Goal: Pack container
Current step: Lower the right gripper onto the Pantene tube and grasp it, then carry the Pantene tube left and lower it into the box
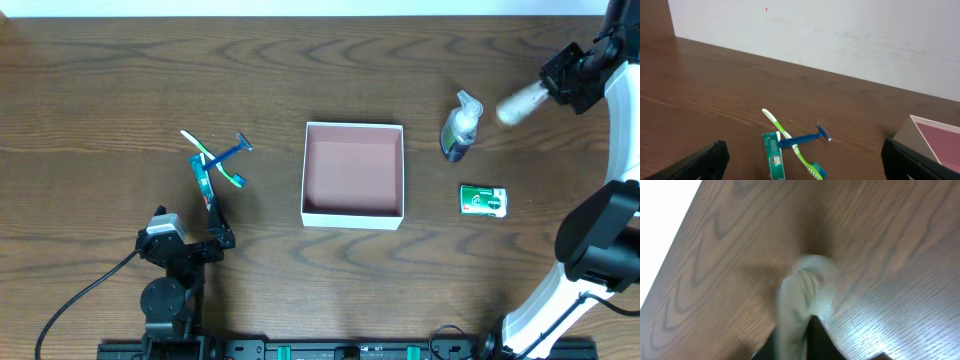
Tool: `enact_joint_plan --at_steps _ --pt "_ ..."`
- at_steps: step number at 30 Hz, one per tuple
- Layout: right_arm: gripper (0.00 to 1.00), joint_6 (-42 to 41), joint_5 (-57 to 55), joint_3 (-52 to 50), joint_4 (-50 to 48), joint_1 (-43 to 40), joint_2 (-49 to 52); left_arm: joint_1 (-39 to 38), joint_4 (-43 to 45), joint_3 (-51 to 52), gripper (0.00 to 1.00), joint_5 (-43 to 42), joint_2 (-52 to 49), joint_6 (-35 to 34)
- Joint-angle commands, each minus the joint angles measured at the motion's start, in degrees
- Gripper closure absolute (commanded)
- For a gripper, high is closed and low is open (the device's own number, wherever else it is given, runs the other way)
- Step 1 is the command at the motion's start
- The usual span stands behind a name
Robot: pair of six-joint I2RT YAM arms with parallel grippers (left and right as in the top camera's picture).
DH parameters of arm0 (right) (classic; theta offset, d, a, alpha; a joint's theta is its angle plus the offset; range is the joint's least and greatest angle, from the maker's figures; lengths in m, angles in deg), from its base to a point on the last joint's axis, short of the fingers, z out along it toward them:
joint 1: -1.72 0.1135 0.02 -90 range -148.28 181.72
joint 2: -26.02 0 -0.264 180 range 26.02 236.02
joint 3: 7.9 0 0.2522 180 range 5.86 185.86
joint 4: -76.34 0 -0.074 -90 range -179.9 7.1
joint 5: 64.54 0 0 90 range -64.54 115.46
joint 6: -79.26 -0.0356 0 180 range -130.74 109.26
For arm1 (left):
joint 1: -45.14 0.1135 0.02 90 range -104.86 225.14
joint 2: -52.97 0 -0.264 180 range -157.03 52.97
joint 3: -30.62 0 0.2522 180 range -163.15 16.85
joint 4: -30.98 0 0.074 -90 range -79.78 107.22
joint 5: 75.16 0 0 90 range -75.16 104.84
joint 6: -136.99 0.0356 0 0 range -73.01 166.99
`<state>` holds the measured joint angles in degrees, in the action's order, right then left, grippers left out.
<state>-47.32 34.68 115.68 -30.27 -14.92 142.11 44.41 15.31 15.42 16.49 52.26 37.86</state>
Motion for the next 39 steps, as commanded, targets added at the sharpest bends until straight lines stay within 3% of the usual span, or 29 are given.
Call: enact_joint_plan --at_steps 1,12,24,29,39 --pt "0.99 2.67 1.29 0.39 0.15 -0.07 0.37 0.35 -2.1 1.2 0.02 0.44 0.0 0.52" --pt "0.99 9.4 -1.62 0.44 2.58 -0.04 -1.88 0.35 -2.1 1.2 0.02 0.44 0.0 0.52" --pt "0.99 20.13 -4.07 0.46 4.09 2.32 -19.89 0.35 -2.1 1.2 0.02 0.44 0.0 0.52" --pt "0.99 25.05 -4.94 0.46 6.73 9.14 -28.39 0.35 -2.1 1.2 0.02 0.44 0.0 0.52" --pt "0.99 22.56 -7.65 0.42 8.13 32.76 -35.69 0.35 -2.1 1.2 0.02 0.44 0.0 0.52"
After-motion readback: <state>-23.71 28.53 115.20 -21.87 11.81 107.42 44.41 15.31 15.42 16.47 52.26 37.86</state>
